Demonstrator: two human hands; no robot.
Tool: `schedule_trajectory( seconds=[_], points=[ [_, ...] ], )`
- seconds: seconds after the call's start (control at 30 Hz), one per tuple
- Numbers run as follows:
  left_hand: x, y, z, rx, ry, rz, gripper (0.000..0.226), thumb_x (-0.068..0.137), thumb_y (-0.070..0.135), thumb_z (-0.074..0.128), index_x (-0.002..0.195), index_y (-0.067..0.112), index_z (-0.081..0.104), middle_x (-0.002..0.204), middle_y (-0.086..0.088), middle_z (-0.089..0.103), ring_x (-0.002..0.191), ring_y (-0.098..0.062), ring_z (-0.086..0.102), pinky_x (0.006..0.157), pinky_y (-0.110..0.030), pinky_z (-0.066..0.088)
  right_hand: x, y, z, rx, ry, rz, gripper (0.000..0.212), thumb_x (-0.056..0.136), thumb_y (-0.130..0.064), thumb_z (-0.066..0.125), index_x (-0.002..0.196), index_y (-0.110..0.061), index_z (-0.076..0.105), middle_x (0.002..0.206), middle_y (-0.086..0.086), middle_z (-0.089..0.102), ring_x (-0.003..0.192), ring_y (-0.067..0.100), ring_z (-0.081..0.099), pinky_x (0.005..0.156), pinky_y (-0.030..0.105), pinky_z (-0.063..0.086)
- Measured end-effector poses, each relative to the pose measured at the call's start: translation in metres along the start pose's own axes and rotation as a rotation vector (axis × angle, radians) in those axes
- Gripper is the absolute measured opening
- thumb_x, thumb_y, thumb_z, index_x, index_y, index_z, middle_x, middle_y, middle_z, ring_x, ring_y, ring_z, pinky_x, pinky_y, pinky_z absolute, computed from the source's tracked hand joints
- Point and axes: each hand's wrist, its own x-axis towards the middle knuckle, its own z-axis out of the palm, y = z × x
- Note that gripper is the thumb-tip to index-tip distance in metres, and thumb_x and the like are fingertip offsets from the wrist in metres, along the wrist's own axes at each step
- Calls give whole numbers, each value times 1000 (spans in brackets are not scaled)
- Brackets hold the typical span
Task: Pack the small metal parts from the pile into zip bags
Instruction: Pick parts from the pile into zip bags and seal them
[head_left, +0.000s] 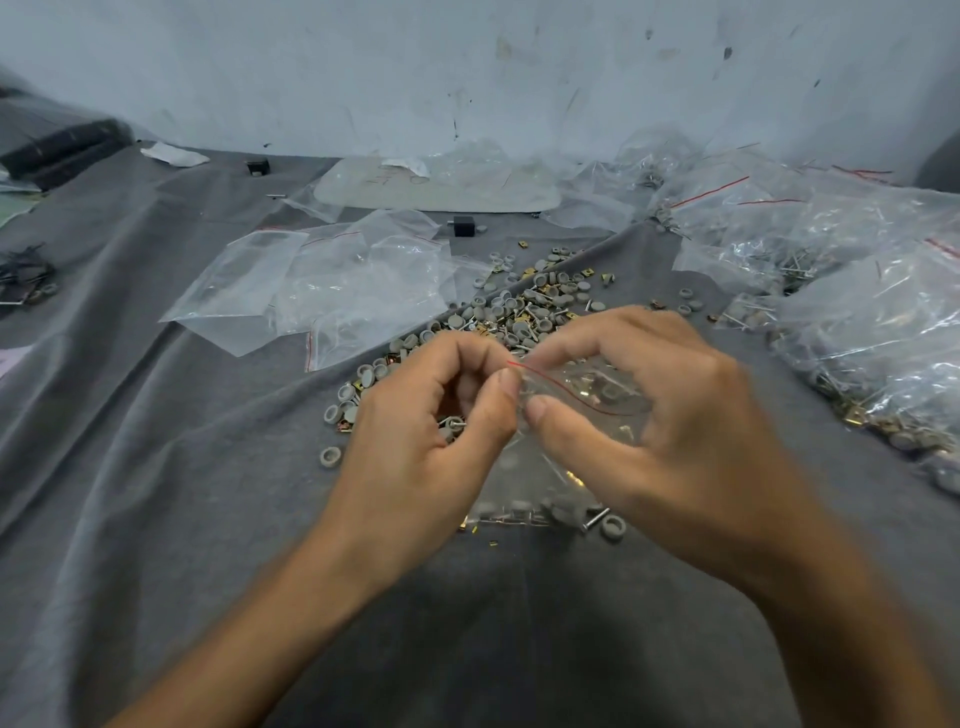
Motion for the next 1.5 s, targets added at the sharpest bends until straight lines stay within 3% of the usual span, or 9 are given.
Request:
schedule_trajectory(
  seconds=[0.1, 0.23, 0.5, 0.67, 0.9, 1.1, 1.23, 1.37, 1.5],
  points=[
    [0, 1, 1, -8, -8, 5, 10, 94, 39, 57, 94, 29, 62, 77, 1, 62, 68, -10, 54, 63, -27, 44, 3, -5, 6, -59, 72, -37, 11, 84, -32, 69, 87, -22, 72, 88, -14, 67, 89, 15, 61, 88, 41, 47],
    [0, 3, -1, 11, -11, 17, 9, 94, 39, 58, 94, 30, 62, 78, 5, 62, 69, -10, 55, 64, -29, 44, 3, -6, 9, -127, 135, -79, 13, 84, -31, 67, 79, -19, 69, 80, -10, 66, 80, 18, 61, 82, 42, 47],
    [-1, 11, -2, 51, -14, 77, 3, 95, 34, 58, 94, 32, 61, 85, 8, 63, 76, -16, 59, 68, -26, 46, 3, -4, 1, -69, 124, -32, 18, 78, -36, 61, 73, -20, 67, 74, -10, 64, 73, 18, 60, 73, 40, 49],
    [0, 13, -4, 65, 8, 76, 7, 96, 33, 58, 94, 28, 62, 81, 13, 60, 74, -12, 57, 68, -22, 43, 1, 4, -5, -43, 137, 12, 6, 75, -25, 69, 72, -20, 68, 73, -13, 65, 71, 11, 60, 69, 30, 47],
    [3, 13, -8, 14, 29, 41, 9, 95, 33, 59, 93, 26, 64, 77, 14, 59, 70, -8, 53, 66, -18, 42, -2, 19, -14, -19, 190, 29, 3, 77, -19, 70, 74, -17, 70, 74, -7, 68, 72, 14, 64, 70, 38, 51],
    [5, 11, -10, -20, 55, 26, 7, 95, 32, 59, 92, 29, 64, 75, 11, 61, 68, -3, 54, 64, -14, 42, -3, 28, -24, 19, 241, 71, 5, 77, -30, 66, 72, -31, 65, 75, -19, 66, 71, 2, 59, 68, 15, 44],
    [4, 7, -9, -12, 41, 5, 9, 95, 34, 59, 92, 28, 64, 75, 8, 60, 68, -6, 54, 63, -19, 44, -3, 38, -26, 34, 247, 97, 9, 76, -35, 63, 70, -29, 64, 78, -17, 68, 69, 7, 60, 68, 19, 46],
    [10, 0, -12, -48, 101, -69, 11, 96, 31, 60, 86, 32, 63, 66, -1, 51, 58, -6, 45, 51, -22, 38, -6, 53, -32, 83, 284, 131, 7, 76, -32, 63, 69, -30, 63, 75, -17, 67, 64, 6, 59, 65, 17, 46],
    [13, -2, -11, -42, 114, -104, 10, 93, 34, 60, 84, 33, 63, 70, -11, 52, 59, -22, 45, 51, -36, 42, -8, 58, -25, 294, 105, 239, 12, 78, -25, 69, 87, -32, 71, 85, -18, 71, 75, 0, 62, 69, 13, 48]
  ],
)
